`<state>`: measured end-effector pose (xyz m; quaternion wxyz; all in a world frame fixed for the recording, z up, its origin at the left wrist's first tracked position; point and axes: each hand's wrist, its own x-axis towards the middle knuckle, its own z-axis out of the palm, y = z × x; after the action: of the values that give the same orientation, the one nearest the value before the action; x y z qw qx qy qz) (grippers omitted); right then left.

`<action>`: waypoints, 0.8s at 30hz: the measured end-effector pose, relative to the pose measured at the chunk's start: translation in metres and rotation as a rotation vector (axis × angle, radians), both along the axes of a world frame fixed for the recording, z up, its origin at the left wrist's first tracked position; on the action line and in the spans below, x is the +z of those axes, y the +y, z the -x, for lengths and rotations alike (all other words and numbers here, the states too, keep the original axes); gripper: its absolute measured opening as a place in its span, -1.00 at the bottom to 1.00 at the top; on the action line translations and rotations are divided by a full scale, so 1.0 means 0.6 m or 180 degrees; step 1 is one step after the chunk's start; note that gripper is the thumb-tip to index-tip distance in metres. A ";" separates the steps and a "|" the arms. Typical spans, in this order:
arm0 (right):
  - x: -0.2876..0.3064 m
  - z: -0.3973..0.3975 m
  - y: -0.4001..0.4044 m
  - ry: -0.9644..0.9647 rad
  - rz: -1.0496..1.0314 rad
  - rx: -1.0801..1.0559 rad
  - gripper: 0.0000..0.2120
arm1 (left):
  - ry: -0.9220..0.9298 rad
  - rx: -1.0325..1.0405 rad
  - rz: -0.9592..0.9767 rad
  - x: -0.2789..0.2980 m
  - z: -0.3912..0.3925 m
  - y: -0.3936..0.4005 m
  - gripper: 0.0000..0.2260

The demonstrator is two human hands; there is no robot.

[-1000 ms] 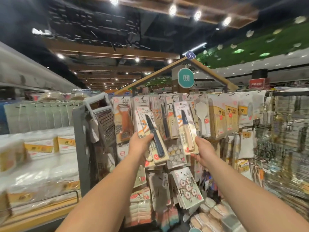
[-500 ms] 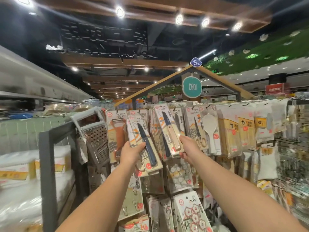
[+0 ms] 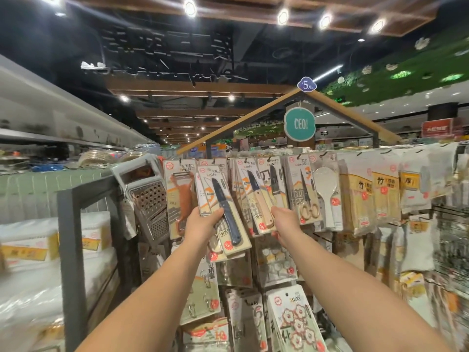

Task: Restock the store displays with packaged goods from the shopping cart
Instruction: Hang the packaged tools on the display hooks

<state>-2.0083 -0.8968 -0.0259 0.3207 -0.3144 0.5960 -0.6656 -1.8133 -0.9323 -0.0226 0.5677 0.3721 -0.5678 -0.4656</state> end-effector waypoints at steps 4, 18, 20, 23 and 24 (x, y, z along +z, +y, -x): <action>0.010 -0.005 0.001 -0.0158 -0.0241 0.0245 -0.76 | 0.0036 0.0047 0.0031 -0.009 0.004 0.000 -0.77; -0.075 -0.056 0.052 0.0753 0.0259 0.1226 -0.65 | 0.0165 0.0149 -0.0023 -0.027 0.013 0.009 -0.72; -0.068 -0.068 0.055 0.0894 0.0196 0.1284 -0.61 | 0.0181 0.0131 0.0017 -0.025 0.023 0.011 -0.74; -0.059 -0.074 0.053 0.1088 0.0160 0.1175 -0.69 | 0.0189 0.0121 0.0045 -0.026 0.036 0.015 -0.75; -0.058 -0.074 0.053 0.1056 0.0179 0.1135 -0.75 | 0.0221 0.0113 0.0065 -0.027 0.037 0.017 -0.77</action>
<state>-1.9641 -0.8652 -0.0607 0.3220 -0.5284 0.5569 -0.5541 -1.8357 -0.9221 -0.0388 0.5989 0.3600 -0.5458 -0.4623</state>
